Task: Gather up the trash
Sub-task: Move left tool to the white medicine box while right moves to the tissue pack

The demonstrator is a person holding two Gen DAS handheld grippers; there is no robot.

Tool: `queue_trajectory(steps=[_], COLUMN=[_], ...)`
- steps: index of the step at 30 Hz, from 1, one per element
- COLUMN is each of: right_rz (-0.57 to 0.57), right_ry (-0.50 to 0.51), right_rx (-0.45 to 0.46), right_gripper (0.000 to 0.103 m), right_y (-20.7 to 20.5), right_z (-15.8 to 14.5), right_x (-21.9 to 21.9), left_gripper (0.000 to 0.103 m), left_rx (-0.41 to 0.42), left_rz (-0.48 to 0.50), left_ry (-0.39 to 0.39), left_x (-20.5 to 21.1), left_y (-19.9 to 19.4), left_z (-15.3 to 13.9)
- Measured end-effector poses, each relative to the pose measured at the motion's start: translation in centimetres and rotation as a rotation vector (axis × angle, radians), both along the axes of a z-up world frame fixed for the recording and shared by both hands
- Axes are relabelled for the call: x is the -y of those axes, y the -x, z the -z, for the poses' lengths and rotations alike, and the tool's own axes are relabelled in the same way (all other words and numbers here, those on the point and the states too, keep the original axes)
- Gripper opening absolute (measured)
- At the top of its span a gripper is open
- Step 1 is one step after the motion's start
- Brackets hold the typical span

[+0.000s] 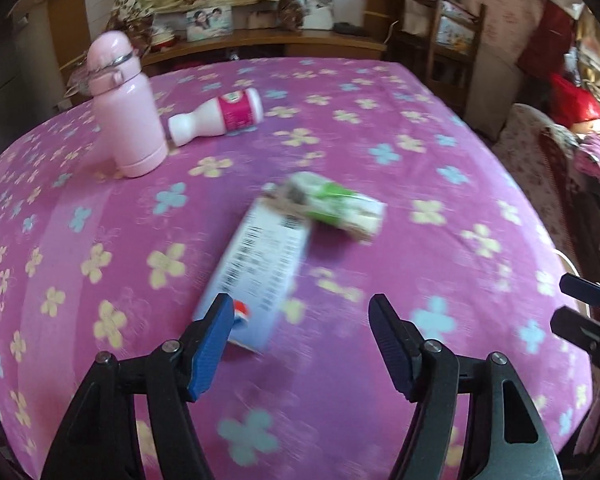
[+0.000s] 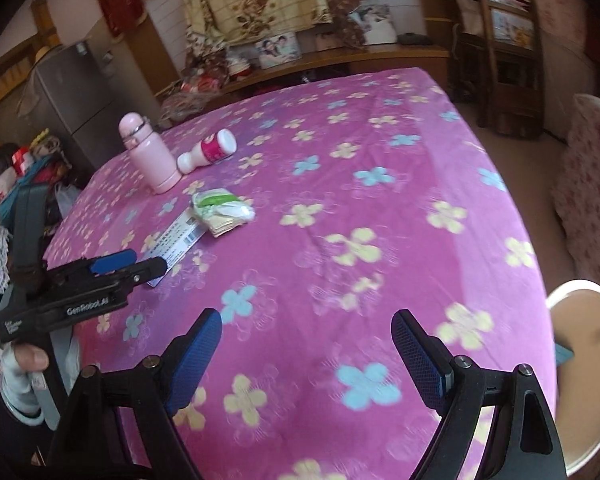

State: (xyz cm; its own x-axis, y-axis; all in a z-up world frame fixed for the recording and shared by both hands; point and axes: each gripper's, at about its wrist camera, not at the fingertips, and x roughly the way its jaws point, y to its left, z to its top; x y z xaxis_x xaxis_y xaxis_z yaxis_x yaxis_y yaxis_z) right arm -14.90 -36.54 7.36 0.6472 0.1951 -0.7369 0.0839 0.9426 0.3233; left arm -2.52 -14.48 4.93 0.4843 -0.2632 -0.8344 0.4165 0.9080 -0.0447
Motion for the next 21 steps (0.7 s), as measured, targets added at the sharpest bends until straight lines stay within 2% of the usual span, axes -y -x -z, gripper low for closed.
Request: queue_trajectory(steps=[9,13,15,21], right_rz=[-0.088,-0.118,-0.132,-0.16], right_ry=[-0.008,-0.005,-0.006,-0.002], right_rx=[-0.014,-0.022,-0.025,-0.026], right_gripper=[0.089,0.089,0.089,0.089], right_y=[-6.5,-8.8,-9.9,-12.5], right_z=[0.9,1.1,1.3,1.7], right_x=[-2.5,-3.3,-3.8,-5.4], left_gripper=[0.07,0.07,0.064,0.06], left_rx=[-0.019,-0.025,-0.024,-0.04], left_rz=[-0.034,-0.037,-0.057,-0.121], left_ry=[-0.087,-0.074,-0.079,-0.073], left_x=[0.2,-0.2,-0.9,-3.7], left_y=[-4.7,-5.1,-5.2,-5.6], left_z=[2.9,3.1,3.1,2.9])
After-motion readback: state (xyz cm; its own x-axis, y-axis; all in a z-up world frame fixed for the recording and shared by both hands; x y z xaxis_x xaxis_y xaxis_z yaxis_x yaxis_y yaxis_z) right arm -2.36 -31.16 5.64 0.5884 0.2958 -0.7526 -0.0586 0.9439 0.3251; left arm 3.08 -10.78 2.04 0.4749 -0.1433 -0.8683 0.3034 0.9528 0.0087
